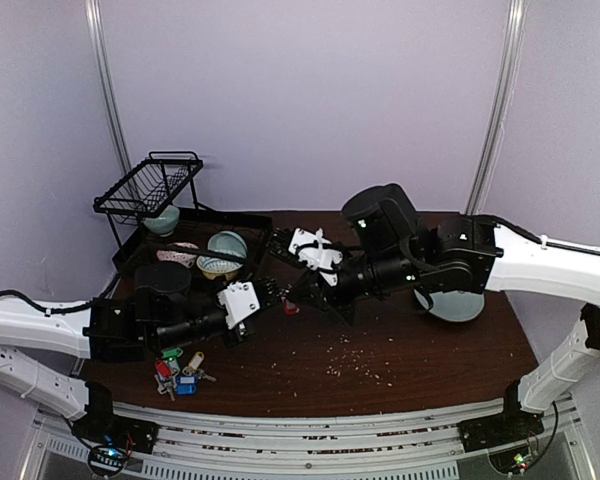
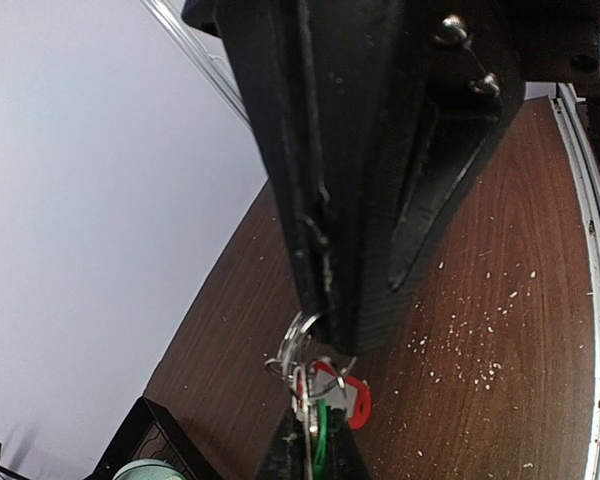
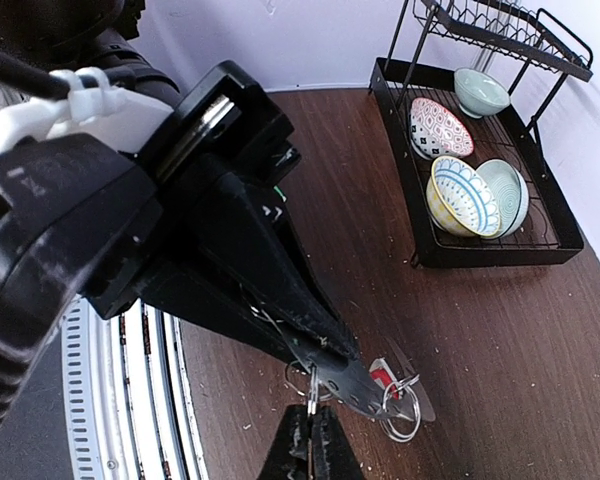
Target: Put the keys on the keyring
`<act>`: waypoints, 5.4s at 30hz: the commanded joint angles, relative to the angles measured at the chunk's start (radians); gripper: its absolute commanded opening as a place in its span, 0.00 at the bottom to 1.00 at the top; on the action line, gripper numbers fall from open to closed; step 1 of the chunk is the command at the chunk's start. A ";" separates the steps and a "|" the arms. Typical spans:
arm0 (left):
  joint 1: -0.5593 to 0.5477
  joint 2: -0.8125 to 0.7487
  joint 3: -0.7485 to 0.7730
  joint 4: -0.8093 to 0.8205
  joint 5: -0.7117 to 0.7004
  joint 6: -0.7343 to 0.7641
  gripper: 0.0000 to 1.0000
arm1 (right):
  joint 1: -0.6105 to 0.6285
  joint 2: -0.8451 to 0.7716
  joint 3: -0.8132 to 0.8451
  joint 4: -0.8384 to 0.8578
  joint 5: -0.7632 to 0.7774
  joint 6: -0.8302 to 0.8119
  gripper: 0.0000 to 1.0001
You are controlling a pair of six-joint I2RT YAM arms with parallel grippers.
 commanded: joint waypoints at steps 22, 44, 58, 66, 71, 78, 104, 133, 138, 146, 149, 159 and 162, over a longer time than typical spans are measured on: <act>0.028 -0.014 0.034 0.209 -0.038 -0.214 0.00 | 0.006 -0.185 -0.345 0.560 0.037 0.212 0.18; 0.029 0.124 0.097 -0.078 -0.213 -0.233 0.00 | -0.042 -0.288 -0.427 0.452 0.248 0.184 0.20; 0.079 0.276 0.083 -0.035 0.057 -0.242 0.00 | -0.189 -0.261 -0.531 0.418 0.134 0.282 0.26; 0.118 0.285 0.076 -0.076 0.016 -0.282 0.00 | -0.189 -0.279 -0.576 0.462 -0.163 0.130 0.41; 0.117 0.338 0.113 -0.078 -0.197 -0.204 0.00 | -0.191 -0.291 -0.586 0.467 -0.088 0.140 0.40; 0.101 0.540 0.211 -0.151 -0.172 -0.194 0.00 | -0.196 -0.318 -0.608 0.463 -0.034 0.162 0.40; 0.329 0.362 0.105 -0.257 0.299 -0.545 0.58 | -0.223 -0.218 -0.571 0.366 0.104 0.289 0.41; 0.383 0.055 -0.194 -0.397 0.239 -0.951 0.49 | -0.094 0.089 -0.431 0.228 0.158 0.485 0.36; 0.383 0.013 -0.206 -0.394 0.258 -0.950 0.49 | -0.042 0.128 -0.411 0.269 0.229 0.547 0.33; 0.382 -0.093 -0.252 -0.374 0.249 -0.933 0.50 | 0.071 0.284 -0.301 0.223 0.384 0.549 0.27; 0.382 -0.131 -0.278 -0.367 0.224 -0.954 0.49 | 0.084 0.322 -0.256 0.229 0.384 0.514 0.27; 0.382 -0.233 -0.290 -0.460 0.064 -1.035 0.50 | 0.083 0.360 -0.170 0.160 0.417 0.471 0.29; 0.382 -0.157 -0.267 -0.495 0.043 -1.027 0.50 | 0.084 0.337 -0.196 0.178 0.428 0.472 0.29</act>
